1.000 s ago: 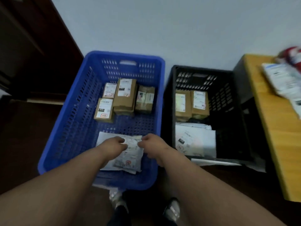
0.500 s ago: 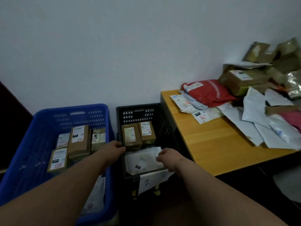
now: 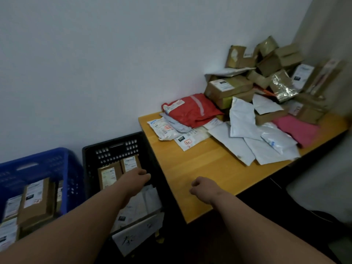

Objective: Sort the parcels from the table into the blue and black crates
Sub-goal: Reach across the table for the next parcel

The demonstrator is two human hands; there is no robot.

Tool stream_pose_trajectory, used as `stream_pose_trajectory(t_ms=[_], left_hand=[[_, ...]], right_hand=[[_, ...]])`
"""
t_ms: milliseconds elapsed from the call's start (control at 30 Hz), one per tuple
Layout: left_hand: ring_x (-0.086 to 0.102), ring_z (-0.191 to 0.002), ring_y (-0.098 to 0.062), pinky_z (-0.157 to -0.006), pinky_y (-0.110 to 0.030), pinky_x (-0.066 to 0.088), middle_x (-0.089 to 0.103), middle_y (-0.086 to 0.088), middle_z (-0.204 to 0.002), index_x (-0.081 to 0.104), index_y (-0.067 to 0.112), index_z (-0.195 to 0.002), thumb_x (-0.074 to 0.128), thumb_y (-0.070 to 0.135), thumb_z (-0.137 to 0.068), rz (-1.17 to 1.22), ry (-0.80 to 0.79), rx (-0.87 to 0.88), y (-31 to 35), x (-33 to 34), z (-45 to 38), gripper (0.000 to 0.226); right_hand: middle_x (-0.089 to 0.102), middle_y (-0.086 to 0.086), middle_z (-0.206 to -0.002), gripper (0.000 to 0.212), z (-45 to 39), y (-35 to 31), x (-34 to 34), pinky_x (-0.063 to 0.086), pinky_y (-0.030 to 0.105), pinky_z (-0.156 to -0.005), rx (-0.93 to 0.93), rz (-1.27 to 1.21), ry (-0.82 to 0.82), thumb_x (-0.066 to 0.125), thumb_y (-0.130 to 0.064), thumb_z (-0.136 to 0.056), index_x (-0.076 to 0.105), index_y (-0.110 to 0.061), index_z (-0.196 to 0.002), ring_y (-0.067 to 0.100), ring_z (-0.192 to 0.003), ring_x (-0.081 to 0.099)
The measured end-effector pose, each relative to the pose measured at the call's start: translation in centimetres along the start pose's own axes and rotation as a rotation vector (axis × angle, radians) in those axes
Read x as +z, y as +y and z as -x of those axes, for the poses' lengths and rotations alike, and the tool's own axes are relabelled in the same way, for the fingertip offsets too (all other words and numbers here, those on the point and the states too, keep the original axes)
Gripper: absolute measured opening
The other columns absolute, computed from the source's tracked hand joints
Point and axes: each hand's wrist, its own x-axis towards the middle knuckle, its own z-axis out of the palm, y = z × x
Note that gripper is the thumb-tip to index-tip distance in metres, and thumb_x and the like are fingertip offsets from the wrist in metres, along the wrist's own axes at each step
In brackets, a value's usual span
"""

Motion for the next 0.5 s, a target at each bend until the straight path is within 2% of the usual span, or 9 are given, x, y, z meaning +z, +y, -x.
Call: stream_pose_trajectory(t_ms=[67, 133, 200, 300, 400, 500], left_hand=[[0.057, -0.107, -0.026, -0.08, -0.034, 0.047, 0.06, -0.01, -0.123, 0.054, 0.013, -0.133, 0.053, 0.033, -0.097, 0.001, 0.021, -0.017, 2.8, 3.0, -1.7, 0.041], [0.057, -0.109, -0.026, -0.085, -0.036, 0.048, 0.058, -0.01, -0.125, 0.052, 0.014, -0.135, 0.054, 0.036, -0.097, 0.012, 0.024, -0.042, 5.5, 6.1, -3.0, 0.044], [0.052, -0.119, -0.027, -0.092, -0.036, 0.045, 0.051, -0.01, -0.137, 0.048, 0.016, -0.139, 0.054, 0.038, -0.097, 0.028, 0.03, -0.06, 7.9, 8.9, -4.1, 0.047], [0.048, -0.124, -0.027, -0.089, -0.033, 0.041, 0.047, -0.008, -0.142, 0.046, 0.018, -0.14, 0.052, 0.038, -0.098, 0.03, 0.065, -0.045, 10.4, 12.0, -5.8, 0.047], [0.051, -0.116, -0.024, -0.084, -0.032, 0.041, 0.049, -0.007, -0.141, 0.045, 0.019, -0.141, 0.051, 0.038, -0.098, 0.01, 0.104, -0.035, 11.6, 13.5, -7.6, 0.048], [0.051, -0.09, -0.012, -0.078, -0.03, 0.041, 0.048, -0.007, -0.142, 0.043, 0.02, -0.142, 0.05, 0.038, -0.098, -0.01, 0.129, -0.031, 12.5, 14.1, -9.6, 0.048]], right_hand=[[0.051, 0.009, -0.134, 0.036, -1.6, 2.5, -3.6, 0.047, 0.038, -0.096, 0.01, 0.075, 0.016, 0.049, -0.026, -0.099, 0.05, -0.011, -0.132, 0.027, -0.117, 0.053], [0.049, 0.01, -0.137, 0.038, -3.0, 5.2, -7.2, 0.046, 0.034, -0.094, 0.038, 0.145, 0.054, 0.046, -0.025, -0.099, 0.048, -0.011, -0.135, 0.026, -0.12, 0.052], [0.048, 0.01, -0.138, 0.042, -4.3, 7.5, -10.5, 0.043, 0.029, -0.089, 0.055, 0.205, 0.108, 0.044, -0.025, -0.098, 0.046, -0.013, -0.138, 0.026, -0.12, 0.051], [0.045, 0.012, -0.137, 0.042, -6.7, 10.2, -14.0, 0.043, 0.033, -0.098, 0.082, 0.268, 0.187, 0.041, -0.025, -0.097, 0.046, -0.017, -0.138, 0.029, -0.122, 0.048], [0.039, 0.011, -0.14, 0.046, -8.8, 11.4, -15.1, 0.04, 0.037, -0.103, 0.04, 0.361, 0.212, 0.041, -0.028, -0.095, 0.044, -0.022, -0.141, 0.03, -0.125, 0.044], [0.019, 0.009, -0.156, 0.048, -11.0, 11.7, -15.2, 0.031, 0.044, -0.11, -0.013, 0.49, 0.174, 0.039, -0.033, -0.097, 0.038, -0.031, -0.145, 0.032, -0.138, 0.027]])
